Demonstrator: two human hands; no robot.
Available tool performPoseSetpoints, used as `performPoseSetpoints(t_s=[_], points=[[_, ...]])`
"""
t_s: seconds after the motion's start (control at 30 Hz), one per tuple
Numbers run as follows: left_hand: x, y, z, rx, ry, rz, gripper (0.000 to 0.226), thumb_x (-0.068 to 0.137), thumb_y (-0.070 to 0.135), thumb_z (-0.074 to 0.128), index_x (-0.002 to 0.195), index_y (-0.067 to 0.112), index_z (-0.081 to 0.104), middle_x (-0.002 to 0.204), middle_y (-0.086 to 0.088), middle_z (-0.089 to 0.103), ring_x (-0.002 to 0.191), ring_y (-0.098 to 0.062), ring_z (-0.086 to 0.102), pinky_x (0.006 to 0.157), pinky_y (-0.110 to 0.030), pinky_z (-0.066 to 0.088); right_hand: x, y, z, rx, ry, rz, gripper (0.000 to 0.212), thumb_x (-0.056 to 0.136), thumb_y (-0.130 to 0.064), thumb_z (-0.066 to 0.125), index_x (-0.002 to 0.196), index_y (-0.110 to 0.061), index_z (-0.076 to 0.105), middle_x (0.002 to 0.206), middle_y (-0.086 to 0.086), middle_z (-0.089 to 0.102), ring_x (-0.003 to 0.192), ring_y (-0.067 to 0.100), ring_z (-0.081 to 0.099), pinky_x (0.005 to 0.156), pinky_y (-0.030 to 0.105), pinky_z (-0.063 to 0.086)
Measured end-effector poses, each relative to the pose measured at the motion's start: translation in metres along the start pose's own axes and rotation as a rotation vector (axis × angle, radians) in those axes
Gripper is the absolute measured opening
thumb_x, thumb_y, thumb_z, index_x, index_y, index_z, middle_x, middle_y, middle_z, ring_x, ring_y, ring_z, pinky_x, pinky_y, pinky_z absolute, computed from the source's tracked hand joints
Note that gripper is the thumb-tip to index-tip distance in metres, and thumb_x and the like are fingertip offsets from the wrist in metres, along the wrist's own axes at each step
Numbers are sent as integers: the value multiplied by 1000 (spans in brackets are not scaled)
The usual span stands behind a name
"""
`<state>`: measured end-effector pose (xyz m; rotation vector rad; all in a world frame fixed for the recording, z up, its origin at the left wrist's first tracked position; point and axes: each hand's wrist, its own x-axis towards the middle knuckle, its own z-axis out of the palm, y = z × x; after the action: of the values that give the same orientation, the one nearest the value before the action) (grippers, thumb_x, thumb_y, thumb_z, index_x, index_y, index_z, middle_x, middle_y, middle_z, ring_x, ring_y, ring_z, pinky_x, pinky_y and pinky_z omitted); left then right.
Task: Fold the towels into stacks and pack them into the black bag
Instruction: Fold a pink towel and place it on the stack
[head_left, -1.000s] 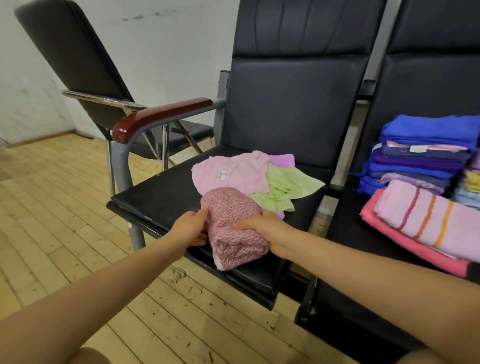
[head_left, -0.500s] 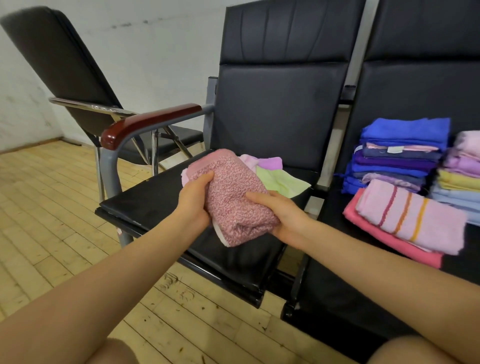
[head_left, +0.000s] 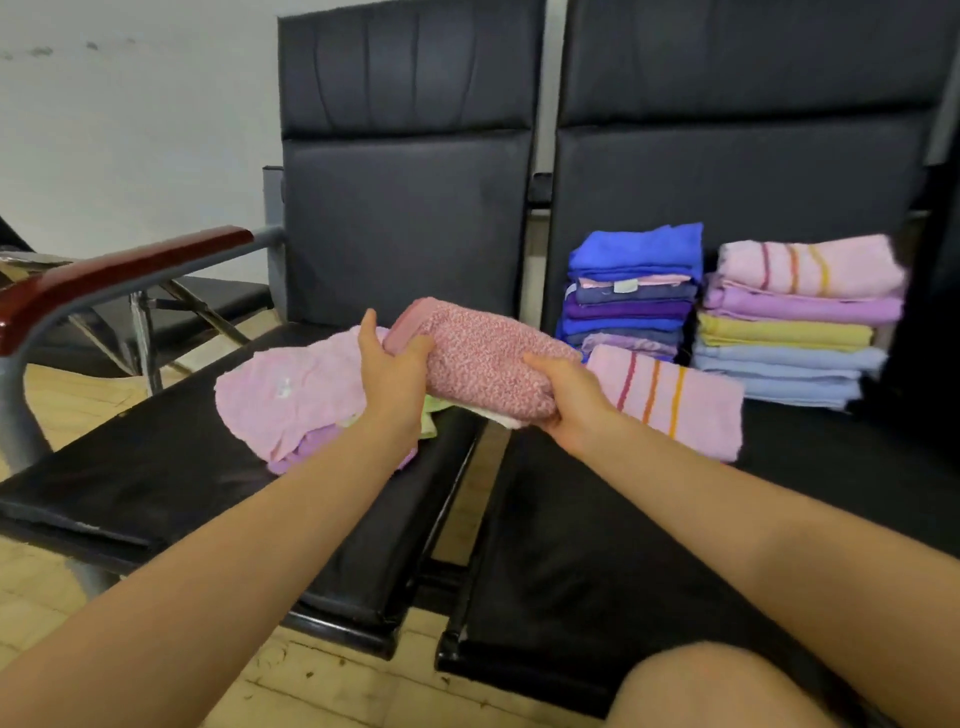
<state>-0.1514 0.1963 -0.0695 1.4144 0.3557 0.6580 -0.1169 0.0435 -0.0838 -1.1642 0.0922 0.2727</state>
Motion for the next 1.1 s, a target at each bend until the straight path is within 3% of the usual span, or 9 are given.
performPoseSetpoints(t_s=[0.1,0.23,0.37,0.47,0.57,0.77,0.87,0.97,1.1], points=[[-6,-5,47,83,-151,60,73,91,7,55,152,27,19,151,-6,35,129,-20,44,95,-26,39,17,-36,-44,-178,145,-174,41,84,-15,69,121,-7,55,112,12,66,85,20,65,59,25,56],[-10,-19,105,169,-322,110,72,89,13,55,151,32,23,147,-4,38,118,-11,45,102,-30,40,37,-79,-108,-535,325,-296,54,68,-41,75,110,-9,66,110,6,69,98,23,66,92,40,53],[-20,-44,147,355,-476,130,68,92,19,51,150,36,21,134,-3,39,111,-16,49,95,-27,39,42,-84,-161,-766,379,-236,78,63,-64,70,118,-9,66,119,7,66,109,26,62,99,38,47],[-23,-68,158,762,-508,249,57,97,35,45,150,35,25,132,-10,37,118,-23,41,101,-33,32,44,-67,-186,-1005,431,-224,56,85,-55,62,121,-11,63,119,9,64,111,28,60,83,31,44],[-20,-92,156,958,-532,244,53,99,49,32,150,37,23,136,-15,39,128,-33,35,108,-44,29,50,-51,-195,-1085,508,-257,63,87,-56,59,120,-3,49,117,15,60,109,32,57,73,33,39],[-9,-89,148,770,-649,105,63,90,59,35,145,28,37,133,-14,45,125,-31,43,107,-45,35,45,-57,-189,-1361,551,-465,67,87,-49,62,138,-10,42,130,19,47,125,35,40,94,43,39],[-9,-74,144,692,-619,111,44,95,41,49,133,18,51,126,-10,52,115,-27,53,101,-45,43,36,-71,-181,-1444,539,-604,52,87,-36,65,129,-10,51,123,17,50,121,34,41,93,41,36],[-12,-63,135,614,-587,110,45,93,38,54,132,18,51,127,-11,56,111,-25,57,99,-45,47,25,-77,-164,-1512,521,-688,41,87,-27,60,125,-13,55,120,13,53,118,32,43,93,40,35],[-7,-49,109,616,-459,148,42,98,30,46,136,12,50,132,-10,54,118,-22,53,91,-25,37,11,-74,-124,-1407,419,-819,28,85,-19,57,113,-14,61,105,6,60,104,26,51,86,39,40]])
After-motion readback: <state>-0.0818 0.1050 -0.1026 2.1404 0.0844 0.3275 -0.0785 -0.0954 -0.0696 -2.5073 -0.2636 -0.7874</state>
